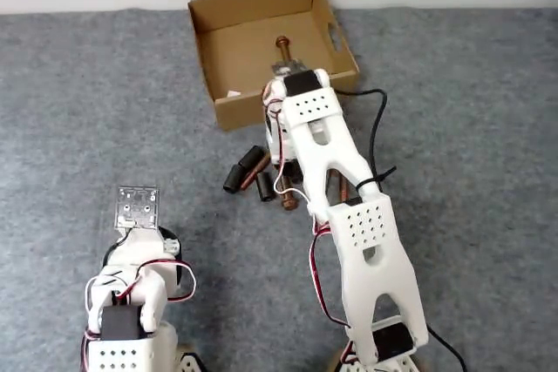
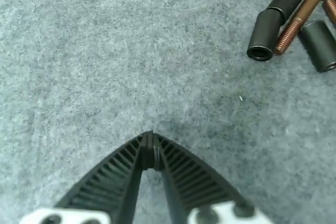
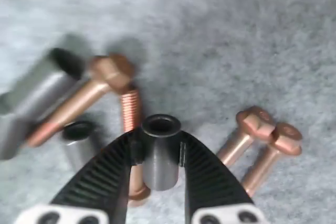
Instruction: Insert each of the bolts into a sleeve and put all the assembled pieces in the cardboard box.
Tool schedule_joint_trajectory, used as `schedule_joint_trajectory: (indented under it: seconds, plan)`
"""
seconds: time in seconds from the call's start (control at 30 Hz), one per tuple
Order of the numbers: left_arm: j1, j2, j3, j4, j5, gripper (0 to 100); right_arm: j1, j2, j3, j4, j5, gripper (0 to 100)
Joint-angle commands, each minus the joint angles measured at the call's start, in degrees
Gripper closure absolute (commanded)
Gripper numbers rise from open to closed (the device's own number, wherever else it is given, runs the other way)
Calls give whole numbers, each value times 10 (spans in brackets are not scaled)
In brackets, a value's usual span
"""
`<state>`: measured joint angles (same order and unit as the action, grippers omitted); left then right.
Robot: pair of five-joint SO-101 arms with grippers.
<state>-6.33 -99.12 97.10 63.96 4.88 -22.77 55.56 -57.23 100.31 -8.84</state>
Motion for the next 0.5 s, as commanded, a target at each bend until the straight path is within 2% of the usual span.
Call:
schedule_joint_trajectory:
  seconds: [0.0, 0.17, 0.47]
  plan:
    - [-3, -1, -3, -6, 3, 995, -4, -89, -31, 25, -15, 991]
    - [-3, -1, -3, -6, 3, 995, -11, -173, 21, 27, -18, 991]
    - [-3, -1, -3, -5, 3, 995, -7, -411, 230, 26, -88, 991]
